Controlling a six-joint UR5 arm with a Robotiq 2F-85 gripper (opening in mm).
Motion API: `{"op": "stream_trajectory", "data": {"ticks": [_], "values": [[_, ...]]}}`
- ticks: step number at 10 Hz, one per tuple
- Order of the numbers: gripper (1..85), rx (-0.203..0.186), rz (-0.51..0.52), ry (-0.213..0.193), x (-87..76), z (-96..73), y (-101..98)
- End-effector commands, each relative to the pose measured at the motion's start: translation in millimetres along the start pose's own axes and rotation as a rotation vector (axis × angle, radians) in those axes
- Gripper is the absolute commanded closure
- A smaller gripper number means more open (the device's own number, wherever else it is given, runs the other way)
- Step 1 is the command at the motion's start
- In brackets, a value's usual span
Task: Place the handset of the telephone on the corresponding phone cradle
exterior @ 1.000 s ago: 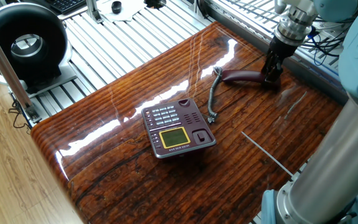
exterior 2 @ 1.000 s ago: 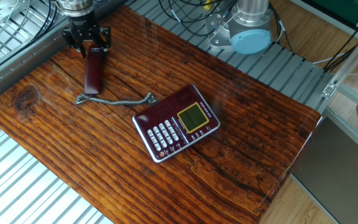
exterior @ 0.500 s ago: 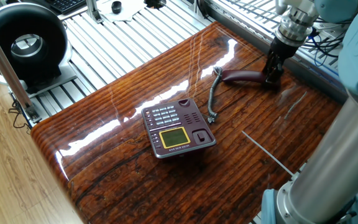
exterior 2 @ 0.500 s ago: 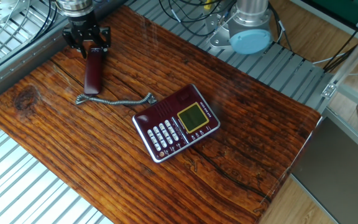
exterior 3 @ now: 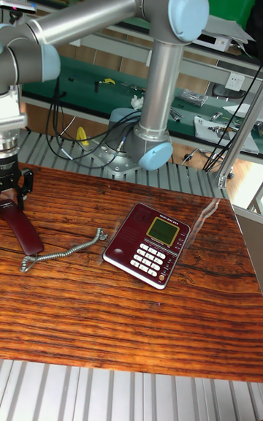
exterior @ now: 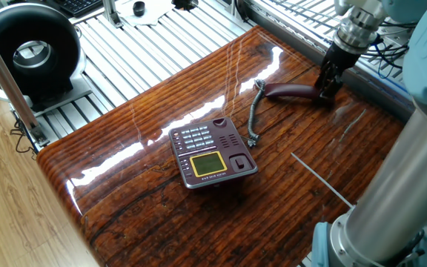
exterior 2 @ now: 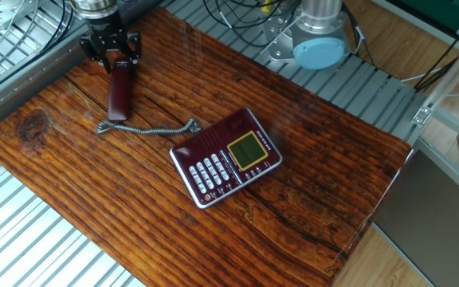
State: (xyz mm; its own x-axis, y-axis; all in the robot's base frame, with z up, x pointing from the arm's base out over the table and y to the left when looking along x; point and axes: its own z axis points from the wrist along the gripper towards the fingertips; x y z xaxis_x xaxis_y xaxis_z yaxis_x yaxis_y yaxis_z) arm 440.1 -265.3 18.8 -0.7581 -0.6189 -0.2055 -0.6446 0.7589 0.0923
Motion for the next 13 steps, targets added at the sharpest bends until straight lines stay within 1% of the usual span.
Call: {"op": "stream_trajectory", "data": {"ticks": [1, 3, 4, 6, 8, 9, 11, 13], "values": [[27.3, -0.006, -0.012, -0.071, -6.2, -4.3, -1.9], [26.7, -0.018, -0.022, -0.109, -13.8, -4.9, 1.9], [26.7, -0.017, -0.022, -0.118, -16.3, -4.5, 2.2], [26.7, -0.004, -0.025, -0.117, -16.1, -3.9, -0.8], [27.7, -0.012, -0.027, -0.13, -19.3, -2.8, 1.7], [28.3, -0.026, -0.027, -0.128, -18.4, -2.6, 5.5], [30.0, -0.021, -0.029, -0.124, -17.5, -2.0, 4.6], [31.3, -0.017, -0.026, -0.104, -12.5, -0.6, 3.9]]}}
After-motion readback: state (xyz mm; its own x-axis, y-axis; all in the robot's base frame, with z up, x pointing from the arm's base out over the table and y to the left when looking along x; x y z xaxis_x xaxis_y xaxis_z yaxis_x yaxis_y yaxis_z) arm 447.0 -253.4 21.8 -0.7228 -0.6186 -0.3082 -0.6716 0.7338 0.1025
